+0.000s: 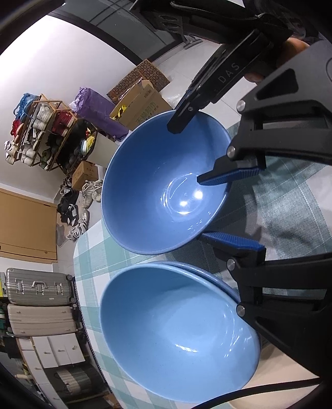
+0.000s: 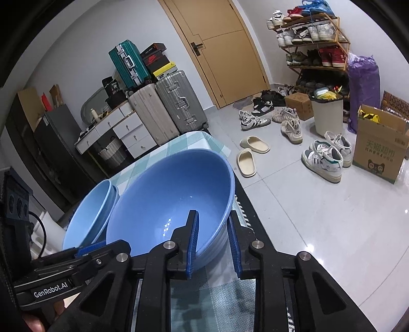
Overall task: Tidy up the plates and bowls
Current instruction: 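Close both tools on the third blue bowl and lift it, then carry the third bowl with both tools over the stacked bowls and lower it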
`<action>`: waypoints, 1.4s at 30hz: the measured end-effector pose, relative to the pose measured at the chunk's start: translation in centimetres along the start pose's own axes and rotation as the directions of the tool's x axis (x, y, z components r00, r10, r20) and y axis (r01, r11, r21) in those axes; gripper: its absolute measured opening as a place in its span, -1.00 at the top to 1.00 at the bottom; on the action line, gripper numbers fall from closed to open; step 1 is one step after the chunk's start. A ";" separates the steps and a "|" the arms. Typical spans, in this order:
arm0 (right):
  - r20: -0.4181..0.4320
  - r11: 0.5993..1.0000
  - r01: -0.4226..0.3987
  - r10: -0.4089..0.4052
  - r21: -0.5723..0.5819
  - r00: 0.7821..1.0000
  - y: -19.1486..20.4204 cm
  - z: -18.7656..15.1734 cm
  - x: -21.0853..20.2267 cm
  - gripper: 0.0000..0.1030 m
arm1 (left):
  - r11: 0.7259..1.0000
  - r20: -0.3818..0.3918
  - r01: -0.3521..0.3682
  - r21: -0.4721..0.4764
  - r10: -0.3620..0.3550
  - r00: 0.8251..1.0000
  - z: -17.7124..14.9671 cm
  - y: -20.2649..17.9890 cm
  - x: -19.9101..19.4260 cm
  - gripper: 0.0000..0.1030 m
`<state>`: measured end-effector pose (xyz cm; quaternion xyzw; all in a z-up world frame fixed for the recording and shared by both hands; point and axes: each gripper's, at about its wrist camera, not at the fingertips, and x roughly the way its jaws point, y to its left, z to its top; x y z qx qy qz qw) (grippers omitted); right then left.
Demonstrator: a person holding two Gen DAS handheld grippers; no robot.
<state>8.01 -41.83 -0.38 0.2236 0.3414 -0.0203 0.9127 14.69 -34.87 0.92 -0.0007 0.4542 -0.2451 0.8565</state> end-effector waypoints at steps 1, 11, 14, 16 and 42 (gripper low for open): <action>0.003 1.000 -0.001 0.001 -0.002 1.000 0.0 0.0 -0.1 0.54 | 1.000 0.002 -0.001 0.003 0.001 1.000 0.0 0.0 -0.1 0.34; 0.023 1.000 -0.009 0.009 -0.007 1.000 0.2 0.2 -1.0 0.54 | 1.000 0.028 -0.002 0.030 0.001 1.000 -0.3 -0.6 -1.8 0.34; 0.038 1.000 -0.006 0.006 -0.017 0.999 0.5 0.3 -1.6 0.54 | 0.999 0.045 0.003 0.036 -0.004 0.999 -0.2 -0.8 -2.8 0.34; 0.048 1.000 -0.010 0.011 -0.019 0.999 0.6 0.4 -2.0 0.54 | 0.999 0.054 0.005 0.040 -0.008 0.999 -0.2 -0.9 -3.4 0.34; 0.164 0.994 -0.058 0.072 -0.093 0.984 4.9 1.2 -7.5 0.54 | 0.999 0.188 0.008 0.053 -0.018 0.982 -1.3 -1.0 -13.4 0.34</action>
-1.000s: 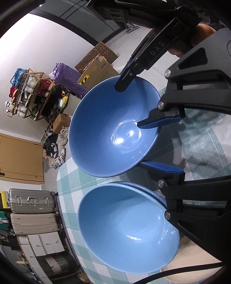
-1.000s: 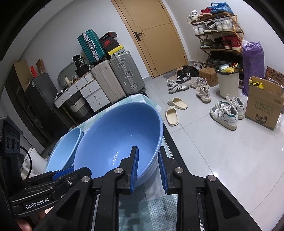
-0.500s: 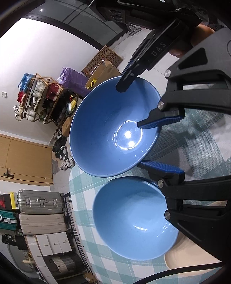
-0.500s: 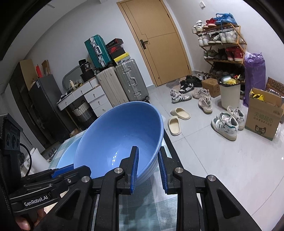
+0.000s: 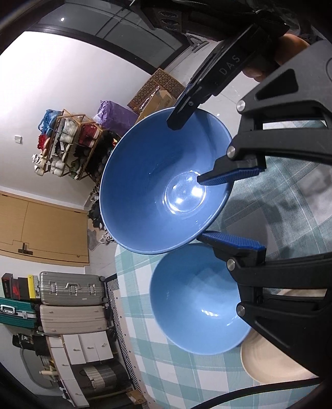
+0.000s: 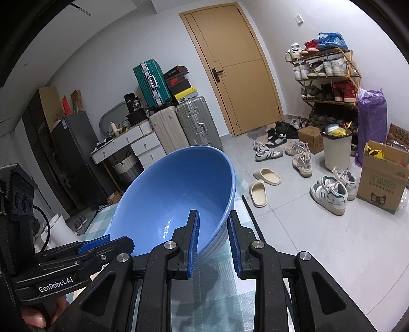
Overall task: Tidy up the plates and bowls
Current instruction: 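Carry the third bowl with both tools over the stacked bowls and lower it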
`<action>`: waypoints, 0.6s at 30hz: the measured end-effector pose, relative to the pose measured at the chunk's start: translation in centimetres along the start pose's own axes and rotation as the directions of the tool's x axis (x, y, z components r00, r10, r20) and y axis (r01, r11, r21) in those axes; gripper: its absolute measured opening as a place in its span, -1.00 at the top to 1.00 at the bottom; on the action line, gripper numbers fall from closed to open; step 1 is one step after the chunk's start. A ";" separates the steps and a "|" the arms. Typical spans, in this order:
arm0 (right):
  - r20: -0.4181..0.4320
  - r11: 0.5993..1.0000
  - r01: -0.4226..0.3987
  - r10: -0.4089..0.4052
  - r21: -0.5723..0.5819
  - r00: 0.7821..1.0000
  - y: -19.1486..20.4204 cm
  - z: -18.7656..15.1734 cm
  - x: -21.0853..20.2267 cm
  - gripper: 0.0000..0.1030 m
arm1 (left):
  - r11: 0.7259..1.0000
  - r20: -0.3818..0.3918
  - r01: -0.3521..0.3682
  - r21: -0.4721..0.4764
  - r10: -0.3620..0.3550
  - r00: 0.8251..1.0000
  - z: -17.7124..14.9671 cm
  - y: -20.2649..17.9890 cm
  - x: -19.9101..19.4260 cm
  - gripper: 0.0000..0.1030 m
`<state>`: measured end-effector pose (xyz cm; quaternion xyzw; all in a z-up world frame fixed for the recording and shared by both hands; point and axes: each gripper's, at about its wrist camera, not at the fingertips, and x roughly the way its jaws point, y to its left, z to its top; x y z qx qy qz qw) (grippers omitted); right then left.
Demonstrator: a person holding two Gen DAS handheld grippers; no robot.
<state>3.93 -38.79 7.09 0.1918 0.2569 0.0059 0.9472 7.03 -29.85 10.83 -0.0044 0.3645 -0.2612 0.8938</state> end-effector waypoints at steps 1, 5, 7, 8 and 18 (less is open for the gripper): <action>0.002 1.000 -0.003 0.003 -0.005 1.000 0.3 0.0 -0.1 0.54 | 1.000 0.004 -0.003 0.001 0.003 1.000 0.0 0.1 -0.4 0.34; 0.012 1.000 -0.012 0.012 -0.023 1.000 1.4 -0.1 -0.5 0.54 | 1.000 0.027 -0.022 -0.003 0.022 0.999 -0.1 0.4 -2.1 0.34; 0.016 0.999 -0.020 0.020 -0.034 1.000 2.0 0.0 -0.5 0.53 | 1.000 0.030 -0.027 -0.007 0.027 0.999 -0.2 0.6 -2.7 0.34; 0.019 0.999 -0.020 0.021 -0.042 1.000 2.4 0.0 -0.6 0.53 | 1.000 0.032 -0.026 -0.008 0.027 0.999 -0.2 0.7 -3.1 0.34; 0.042 0.995 -0.039 0.043 -0.093 0.998 5.0 -0.6 -1.2 0.50 | 0.999 0.068 -0.036 -0.022 0.037 0.997 -0.6 2.3 -6.0 0.34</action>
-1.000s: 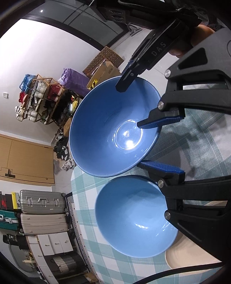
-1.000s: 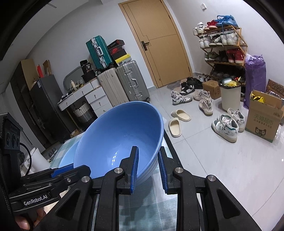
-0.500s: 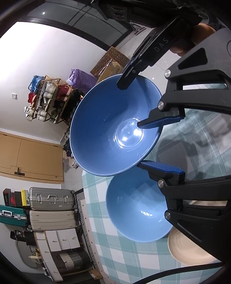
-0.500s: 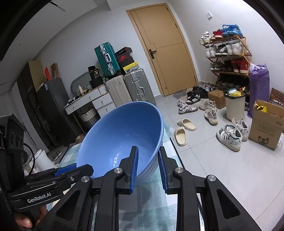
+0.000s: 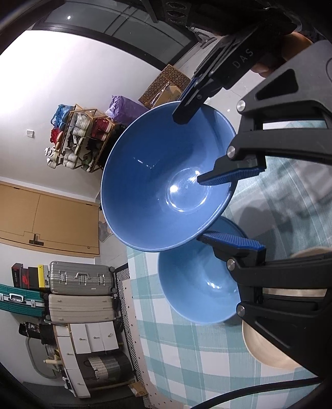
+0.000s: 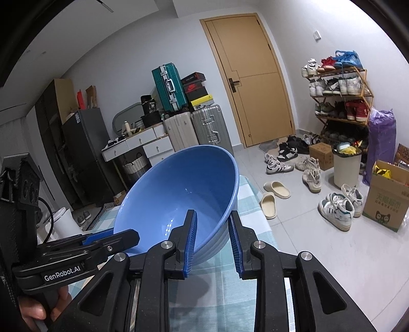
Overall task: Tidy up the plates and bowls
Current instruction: 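Carry the third bowl with both tools over the stacked bowls and lower it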
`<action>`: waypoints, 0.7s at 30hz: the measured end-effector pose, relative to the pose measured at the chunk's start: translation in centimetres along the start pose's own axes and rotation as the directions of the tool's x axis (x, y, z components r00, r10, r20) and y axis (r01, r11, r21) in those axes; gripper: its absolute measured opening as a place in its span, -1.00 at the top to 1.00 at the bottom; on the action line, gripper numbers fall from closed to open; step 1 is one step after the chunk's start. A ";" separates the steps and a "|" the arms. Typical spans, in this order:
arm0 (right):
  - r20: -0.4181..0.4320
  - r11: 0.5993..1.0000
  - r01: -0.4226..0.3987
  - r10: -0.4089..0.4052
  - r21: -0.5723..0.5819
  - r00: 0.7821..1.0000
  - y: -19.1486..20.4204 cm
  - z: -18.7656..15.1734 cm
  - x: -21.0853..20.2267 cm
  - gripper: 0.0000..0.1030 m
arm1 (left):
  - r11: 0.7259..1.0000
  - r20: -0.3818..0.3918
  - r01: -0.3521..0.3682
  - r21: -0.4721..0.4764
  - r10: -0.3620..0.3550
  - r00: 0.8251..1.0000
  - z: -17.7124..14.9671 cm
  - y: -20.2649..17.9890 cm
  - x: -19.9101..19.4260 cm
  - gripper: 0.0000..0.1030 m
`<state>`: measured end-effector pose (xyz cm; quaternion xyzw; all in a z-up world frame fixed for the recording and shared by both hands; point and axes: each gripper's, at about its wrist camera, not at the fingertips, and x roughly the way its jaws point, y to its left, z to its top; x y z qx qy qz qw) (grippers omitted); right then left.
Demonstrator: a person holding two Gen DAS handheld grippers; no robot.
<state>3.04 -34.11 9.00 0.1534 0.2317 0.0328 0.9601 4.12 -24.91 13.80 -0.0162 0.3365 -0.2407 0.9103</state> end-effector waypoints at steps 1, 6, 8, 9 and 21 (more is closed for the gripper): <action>-0.001 1.000 -0.005 0.005 -0.003 1.000 0.1 0.0 0.2 0.50 | 1.000 0.005 -0.004 -0.001 0.004 1.000 0.0 0.2 -0.2 0.34; -0.001 0.999 -0.031 0.031 -0.039 1.000 1.8 -0.5 0.7 0.49 | 1.000 0.023 -0.029 -0.007 0.030 0.999 -0.3 1.7 -1.4 0.34; 0.004 0.998 -0.048 0.048 -0.048 0.999 2.4 -0.6 1.0 0.48 | 0.999 0.028 -0.036 -0.020 0.036 0.999 -0.3 2.5 -1.8 0.34; 0.006 0.997 -0.056 0.056 -0.050 0.998 2.7 -0.7 1.0 0.48 | 0.999 0.028 -0.040 -0.026 0.041 0.999 -0.3 2.9 -1.9 0.35; -0.041 0.989 -0.115 0.111 -0.092 0.993 5.7 -1.8 3.6 0.47 | 0.992 0.038 -0.101 -0.076 0.104 0.994 -0.8 6.2 -3.5 0.34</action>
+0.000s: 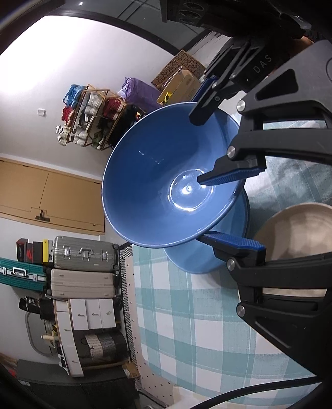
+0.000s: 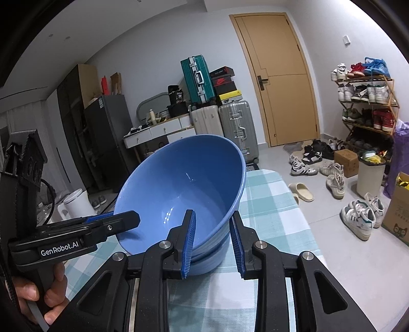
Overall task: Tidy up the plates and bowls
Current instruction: 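Carry the third bowl with both tools over the stacked bowls and lower it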
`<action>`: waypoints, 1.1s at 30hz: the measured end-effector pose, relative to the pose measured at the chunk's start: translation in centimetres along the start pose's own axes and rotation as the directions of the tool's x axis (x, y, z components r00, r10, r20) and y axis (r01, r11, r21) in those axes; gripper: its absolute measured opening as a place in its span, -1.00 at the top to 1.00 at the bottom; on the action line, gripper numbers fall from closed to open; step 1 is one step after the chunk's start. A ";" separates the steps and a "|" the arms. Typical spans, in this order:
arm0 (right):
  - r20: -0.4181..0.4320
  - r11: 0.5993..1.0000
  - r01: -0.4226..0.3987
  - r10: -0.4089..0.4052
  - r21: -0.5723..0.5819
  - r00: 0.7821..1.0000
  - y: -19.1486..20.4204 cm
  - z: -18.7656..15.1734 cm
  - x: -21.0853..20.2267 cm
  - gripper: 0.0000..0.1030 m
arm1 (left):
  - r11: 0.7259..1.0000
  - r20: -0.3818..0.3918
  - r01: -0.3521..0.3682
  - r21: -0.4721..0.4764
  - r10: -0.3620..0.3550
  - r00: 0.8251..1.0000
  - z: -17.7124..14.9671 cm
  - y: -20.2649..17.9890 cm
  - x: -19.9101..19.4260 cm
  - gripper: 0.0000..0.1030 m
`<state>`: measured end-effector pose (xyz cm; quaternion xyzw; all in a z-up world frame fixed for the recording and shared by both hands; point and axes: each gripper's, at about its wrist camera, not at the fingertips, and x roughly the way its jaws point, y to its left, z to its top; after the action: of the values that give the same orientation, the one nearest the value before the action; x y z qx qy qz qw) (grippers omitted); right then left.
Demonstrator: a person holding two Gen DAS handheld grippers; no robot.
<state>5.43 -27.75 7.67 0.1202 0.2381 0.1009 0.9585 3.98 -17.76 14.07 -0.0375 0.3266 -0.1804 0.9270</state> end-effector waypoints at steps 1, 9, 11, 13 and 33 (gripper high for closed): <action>-0.005 1.000 -0.004 0.004 -0.002 1.000 0.1 0.0 0.3 0.46 | 1.000 0.000 -0.004 -0.002 0.004 1.000 0.0 0.2 0.0 0.34; -0.039 0.999 -0.011 0.010 -0.035 0.999 1.5 0.3 2.5 0.46 | 0.999 -0.013 -0.034 -0.025 0.034 0.999 -0.2 1.6 0.7 0.34; -0.050 0.999 -0.011 0.009 -0.045 0.999 1.9 0.3 3.2 0.46 | 0.999 -0.021 -0.038 -0.027 0.037 0.999 -0.3 2.0 1.0 0.34; -0.059 0.999 -0.011 0.008 -0.051 0.998 2.2 0.2 3.7 0.46 | 0.999 -0.026 -0.039 -0.033 0.039 0.999 -0.4 2.2 1.3 0.34; -0.134 0.993 0.040 -0.056 -0.113 0.989 3.9 -0.7 7.4 0.45 | 0.997 -0.101 -0.073 -0.024 0.070 0.992 -1.0 4.7 6.4 0.34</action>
<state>10.96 -22.08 5.00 0.0542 0.3003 0.0988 0.9472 9.42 -15.60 8.64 -0.0293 0.3762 -0.1441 0.9148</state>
